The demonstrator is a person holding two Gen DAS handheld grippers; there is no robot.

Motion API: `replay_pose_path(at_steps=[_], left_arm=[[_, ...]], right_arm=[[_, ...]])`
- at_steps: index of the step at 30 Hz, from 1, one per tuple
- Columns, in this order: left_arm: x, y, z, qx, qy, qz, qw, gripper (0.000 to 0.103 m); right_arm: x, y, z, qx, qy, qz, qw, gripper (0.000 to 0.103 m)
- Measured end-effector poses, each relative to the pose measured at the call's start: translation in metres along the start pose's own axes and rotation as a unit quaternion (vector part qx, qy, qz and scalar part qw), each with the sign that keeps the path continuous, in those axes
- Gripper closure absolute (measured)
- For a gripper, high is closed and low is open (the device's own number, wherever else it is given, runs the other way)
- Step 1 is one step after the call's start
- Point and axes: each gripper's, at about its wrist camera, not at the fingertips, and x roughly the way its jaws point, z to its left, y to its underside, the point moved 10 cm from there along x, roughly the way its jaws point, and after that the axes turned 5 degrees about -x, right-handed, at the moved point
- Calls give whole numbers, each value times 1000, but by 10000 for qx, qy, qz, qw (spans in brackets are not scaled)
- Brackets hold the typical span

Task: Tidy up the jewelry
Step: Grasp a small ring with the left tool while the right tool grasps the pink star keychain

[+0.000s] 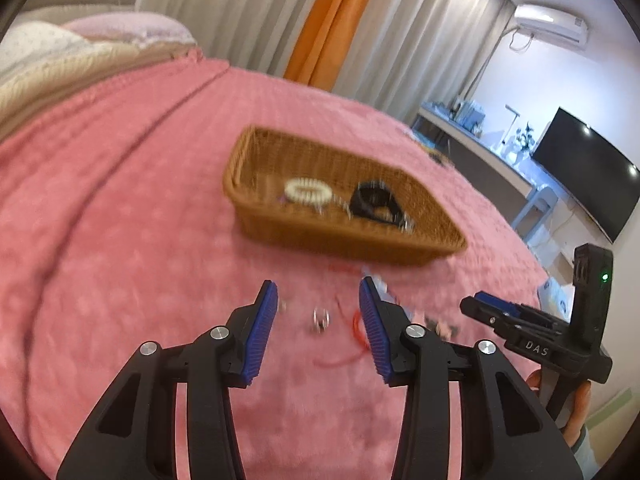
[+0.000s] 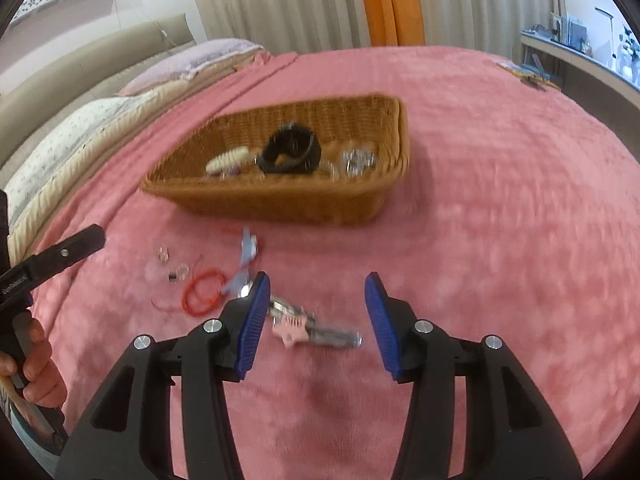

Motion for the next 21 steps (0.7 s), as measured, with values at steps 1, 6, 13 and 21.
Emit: replay_pose_path(at_steps=[1,6,13,21], left_arm=[[6,7,1,33,-62,127,9999,63],[31,25,0,125,-158,593,9980,67],[61,36,0,291,-485,994,9934,72],[71,37,1,344,-597,1024,9923,91]], right_arm=[[1,3,0,-16,5,25,10000,57],[-1,16,2,-131,-7,135,9998,57],[15,19,-20,489,-346,470,9971,57],[22,29,4,179,-850,782,9931,64]])
